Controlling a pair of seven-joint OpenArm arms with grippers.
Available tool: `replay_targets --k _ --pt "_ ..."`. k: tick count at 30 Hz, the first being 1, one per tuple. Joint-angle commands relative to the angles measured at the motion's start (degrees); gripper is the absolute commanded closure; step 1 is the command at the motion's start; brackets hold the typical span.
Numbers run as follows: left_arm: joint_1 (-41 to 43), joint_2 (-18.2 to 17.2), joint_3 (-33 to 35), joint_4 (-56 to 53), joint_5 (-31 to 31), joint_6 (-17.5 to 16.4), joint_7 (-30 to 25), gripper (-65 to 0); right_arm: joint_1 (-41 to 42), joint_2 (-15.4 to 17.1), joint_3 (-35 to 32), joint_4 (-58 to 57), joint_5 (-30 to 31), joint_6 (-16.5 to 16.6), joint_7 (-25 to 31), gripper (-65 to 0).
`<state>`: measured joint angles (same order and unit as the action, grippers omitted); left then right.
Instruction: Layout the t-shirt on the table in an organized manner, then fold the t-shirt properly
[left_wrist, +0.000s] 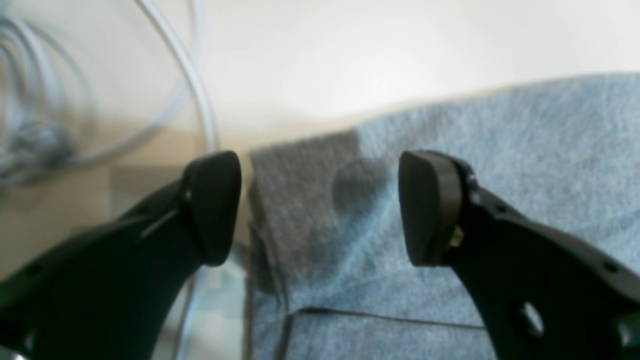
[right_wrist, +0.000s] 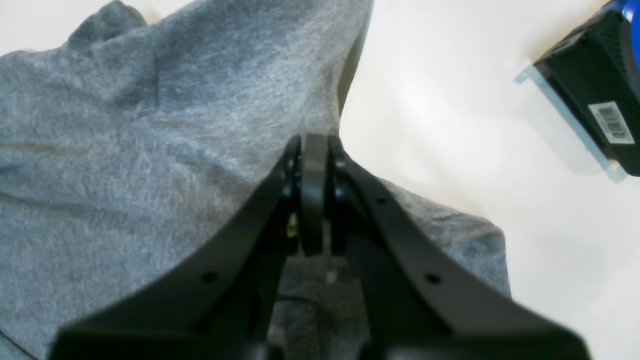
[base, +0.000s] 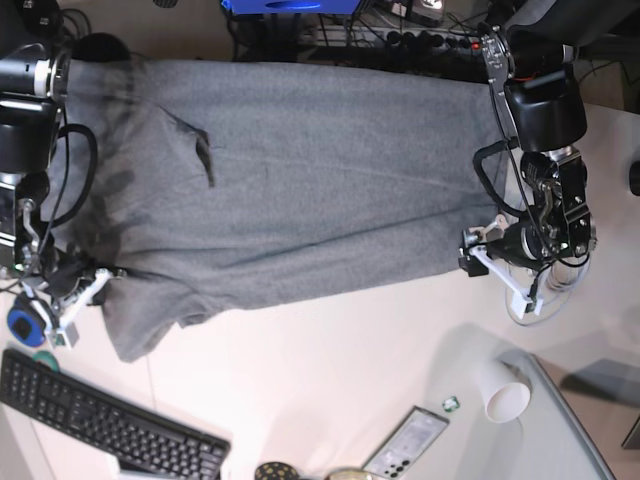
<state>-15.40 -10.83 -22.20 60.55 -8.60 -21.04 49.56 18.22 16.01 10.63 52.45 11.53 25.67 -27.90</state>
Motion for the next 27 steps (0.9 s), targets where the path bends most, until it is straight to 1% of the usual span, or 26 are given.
replay_targets --k 1,5,7,9,14,18,23,24,25,26,27 --pt "-2.0 -1.0 -0.4 0.4 -0.3 0.3 -1.1 -47.1 1.5 0.8 0.1 1.0 0.4 -0.1 1.2 0.0" --pt "-2.0 -1.0 -0.1 -0.4 0.1 0.6 -4.7 -47.1 1.5 0.8 0.1 1.0 0.4 -0.1 1.2 0.0" --pt "-1.7 -1.0 -0.3 -1.0 0.1 0.6 -5.2 -47.1 1.5 0.8 0.1 1.0 0.4 -0.1 1.2 0.0" --pt "-1.9 -1.2 -0.4 -3.1 0.1 0.6 -5.8 -47.1 1.5 0.8 0.1 1.0 0.4 -0.1 1.2 0.0" --pt "-2.1 -1.6 -0.2 -10.2 0.2 0.6 -10.9 -47.1 1.5 0.8 0.1 1.0 0.4 -0.1 1.2 0.0" --pt "-2.5 -1.8 -0.1 -11.5 0.2 0.6 -12.2 -47.1 1.5 0.8 0.1 1.0 0.4 -0.1 1.2 0.0" --pt "-2.5 -1.8 -0.1 -11.2 0.2 0.6 -12.1 -46.9 1.5 0.8 0.1 1.0 0.4 -0.1 1.2 0.0" --pt "-2.5 -1.8 -0.1 -11.2 0.2 0.6 -12.1 -46.1 1.5 0.8 0.1 1.0 0.4 -0.1 1.2 0.0" --pt "-2.5 -1.8 -0.1 -11.2 0.2 0.6 -12.1 -43.8 1.5 0.8 0.1 1.0 0.4 -0.1 1.2 0.0" --pt "-2.5 -1.8 -0.1 -11.2 0.2 0.6 -12.1 -40.3 1.5 0.8 0.1 1.0 0.4 -0.1 1.2 0.0" --pt "-2.5 -1.8 -0.1 -11.2 0.2 0.6 -12.1 -35.4 1.5 0.8 0.1 1.0 0.4 -0.1 1.2 0.0"
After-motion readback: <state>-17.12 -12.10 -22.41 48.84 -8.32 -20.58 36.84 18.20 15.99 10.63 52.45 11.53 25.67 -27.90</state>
